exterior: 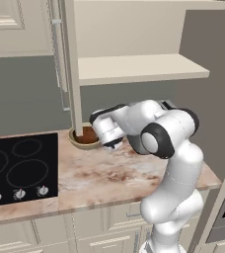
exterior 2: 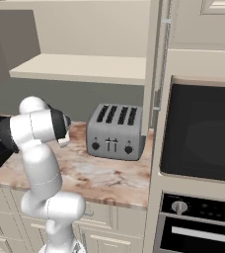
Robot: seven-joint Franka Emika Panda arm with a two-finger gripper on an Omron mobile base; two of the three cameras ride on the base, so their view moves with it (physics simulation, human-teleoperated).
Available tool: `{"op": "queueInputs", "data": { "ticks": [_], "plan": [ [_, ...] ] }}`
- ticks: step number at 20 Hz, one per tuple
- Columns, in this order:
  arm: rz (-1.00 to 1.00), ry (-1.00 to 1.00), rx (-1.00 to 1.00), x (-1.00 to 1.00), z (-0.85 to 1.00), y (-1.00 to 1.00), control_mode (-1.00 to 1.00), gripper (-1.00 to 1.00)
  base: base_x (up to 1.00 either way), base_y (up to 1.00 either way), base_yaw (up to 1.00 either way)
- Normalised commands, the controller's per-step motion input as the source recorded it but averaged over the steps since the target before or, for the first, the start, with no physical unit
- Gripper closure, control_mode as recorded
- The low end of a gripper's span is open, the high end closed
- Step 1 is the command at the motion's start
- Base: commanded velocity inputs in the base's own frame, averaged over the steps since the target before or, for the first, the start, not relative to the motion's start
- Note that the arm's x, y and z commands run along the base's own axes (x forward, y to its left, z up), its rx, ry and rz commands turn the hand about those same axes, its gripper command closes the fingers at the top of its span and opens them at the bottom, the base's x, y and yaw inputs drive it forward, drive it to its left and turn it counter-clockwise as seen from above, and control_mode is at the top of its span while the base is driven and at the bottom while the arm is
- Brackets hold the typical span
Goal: Pick up the bowls on the counter and stack them on top of one another in the open cabinet. Place the smaller bowl on top of the larger bowl.
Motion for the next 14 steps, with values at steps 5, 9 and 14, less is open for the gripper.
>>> {"op": "queueInputs", "data": {
  "ticks": [5,9,14],
  "plan": [
    [0.00,0.00,0.00,-0.53,0.49,0.00,-1.00,1.00,0.00,0.00,0.00],
    [0.00,0.00,0.01,-0.86,0.77,0.00,-1.00,1.00,0.00,0.00,0.00],
    [-0.02,0.06,0.02,-0.73,0.98,-0.07,-1.00,1.00,0.00,0.00,0.00]
  ]
}}
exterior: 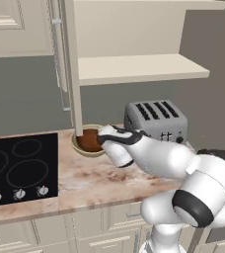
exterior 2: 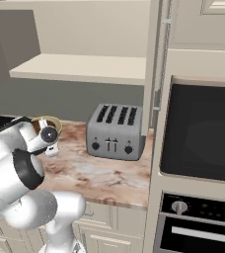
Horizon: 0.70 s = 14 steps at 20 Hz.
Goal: Pick up the bowls on the counter and stack them on top of one another in the open cabinet. Place the smaller bowl on top of the larger bowl.
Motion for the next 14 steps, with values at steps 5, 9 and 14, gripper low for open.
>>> {"op": "queueInputs", "data": {
  "ticks": [5,9,14],
  "plan": [
    [-0.01,0.13,0.09,-0.54,1.00,-0.25,-1.00,1.00,0.00,0.00,0.00],
    [0.00,0.17,0.11,-0.44,1.00,-0.25,-1.00,1.00,0.00,0.00,0.00],
    [0.00,0.15,0.06,-0.31,1.00,-0.22,-1.00,1.00,0.00,0.00,0.00]
  ]
}}
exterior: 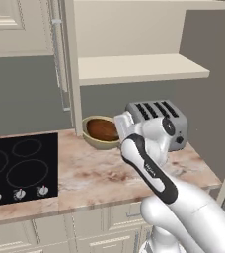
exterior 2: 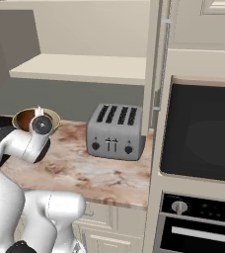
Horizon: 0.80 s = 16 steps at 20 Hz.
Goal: Pick up the bowls on the counter and stack them on top of one another in the open cabinet. Place the smaller bowl on top of the larger bowl.
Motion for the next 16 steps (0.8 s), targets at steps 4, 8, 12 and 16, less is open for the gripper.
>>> {"op": "queueInputs", "data": {
  "ticks": [4,8,12,16],
  "plan": [
    [0.00,0.02,-0.01,-0.25,1.00,-0.25,-1.00,1.00,0.00,0.00,0.00],
    [0.00,0.00,-0.06,-0.26,1.00,-0.33,-1.00,1.00,0.00,0.00,0.00],
    [0.00,-0.09,-0.12,-0.17,1.00,-0.24,-1.00,1.00,0.00,0.00,0.00],
    [0.00,-0.08,-0.07,-0.01,0.99,-0.21,-1.00,1.00,0.00,0.00,0.00]
  ]
}}
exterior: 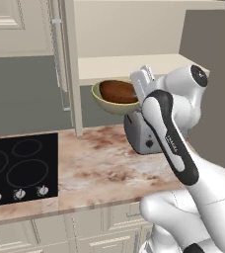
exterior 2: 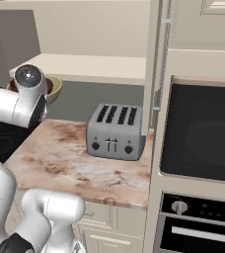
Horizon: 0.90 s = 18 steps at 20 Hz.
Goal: Pick up the bowls on the counter and stack them on top of one another in the open cabinet. Place the smaller bowl on top of the larger bowl.
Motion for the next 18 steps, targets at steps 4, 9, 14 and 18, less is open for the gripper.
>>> {"op": "queueInputs", "data": {
  "ticks": [4,9,14,18],
  "plan": [
    [0.00,-0.04,-0.02,0.00,0.87,-0.13,-1.00,1.00,0.00,0.00,0.00],
    [0.00,-0.11,-0.04,0.15,0.53,-0.26,-1.00,1.00,0.00,0.00,0.00],
    [0.00,-0.10,-0.09,0.51,0.05,-0.15,-1.00,1.00,0.00,0.00,0.00],
    [0.00,-0.02,-0.05,0.74,-0.02,-0.14,-1.00,1.00,0.00,0.00,0.00]
  ]
}}
